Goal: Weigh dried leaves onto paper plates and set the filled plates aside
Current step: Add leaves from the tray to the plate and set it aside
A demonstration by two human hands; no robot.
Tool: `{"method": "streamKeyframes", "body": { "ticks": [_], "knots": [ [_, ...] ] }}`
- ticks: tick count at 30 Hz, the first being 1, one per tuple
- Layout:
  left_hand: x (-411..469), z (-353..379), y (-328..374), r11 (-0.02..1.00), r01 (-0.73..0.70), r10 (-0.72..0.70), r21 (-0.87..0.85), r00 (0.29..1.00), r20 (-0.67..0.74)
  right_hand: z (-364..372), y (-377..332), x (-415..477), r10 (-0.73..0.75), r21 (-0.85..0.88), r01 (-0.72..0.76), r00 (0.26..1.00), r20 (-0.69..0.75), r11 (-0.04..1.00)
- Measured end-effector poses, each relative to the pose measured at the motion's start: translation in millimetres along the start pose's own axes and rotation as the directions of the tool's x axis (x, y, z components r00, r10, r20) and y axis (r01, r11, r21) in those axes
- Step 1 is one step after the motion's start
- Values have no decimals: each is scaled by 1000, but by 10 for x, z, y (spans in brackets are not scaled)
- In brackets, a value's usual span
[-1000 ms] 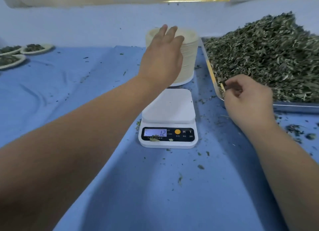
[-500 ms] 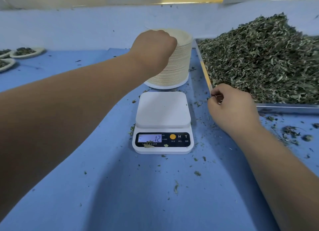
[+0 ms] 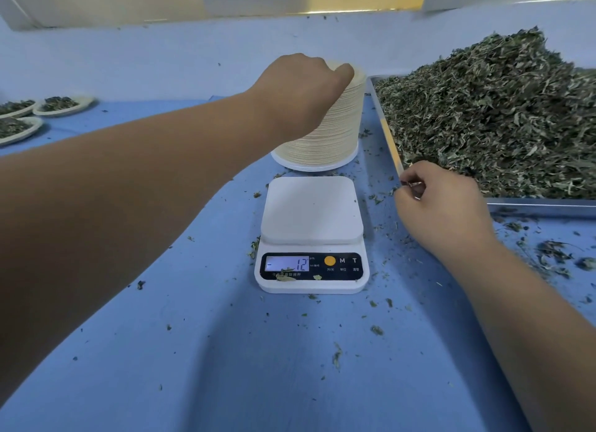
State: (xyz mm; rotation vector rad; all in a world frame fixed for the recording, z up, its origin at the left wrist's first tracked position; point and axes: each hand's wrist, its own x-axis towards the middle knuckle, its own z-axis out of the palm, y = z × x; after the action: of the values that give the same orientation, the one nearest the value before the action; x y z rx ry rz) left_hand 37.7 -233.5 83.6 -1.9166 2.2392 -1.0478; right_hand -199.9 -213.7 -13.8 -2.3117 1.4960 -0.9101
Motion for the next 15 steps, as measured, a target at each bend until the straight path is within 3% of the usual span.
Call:
{"method": "streamKeyframes", "body": {
  "ticks": [10, 12, 15],
  "knots": [
    [36, -36, 30, 998, 17, -24, -67, 994, -109, 13, 25, 14, 9, -15, -8, 1000, 5, 1000],
    [47, -52, 19, 992, 89, -100, -89, 988, -120, 14, 28, 12, 13, -16, -13, 1000, 13, 1000],
    [70, -75, -3, 914, 315, -339, -255, 939, -56, 6, 26, 11, 26, -9, -26, 999, 21, 1000]
  ]
}}
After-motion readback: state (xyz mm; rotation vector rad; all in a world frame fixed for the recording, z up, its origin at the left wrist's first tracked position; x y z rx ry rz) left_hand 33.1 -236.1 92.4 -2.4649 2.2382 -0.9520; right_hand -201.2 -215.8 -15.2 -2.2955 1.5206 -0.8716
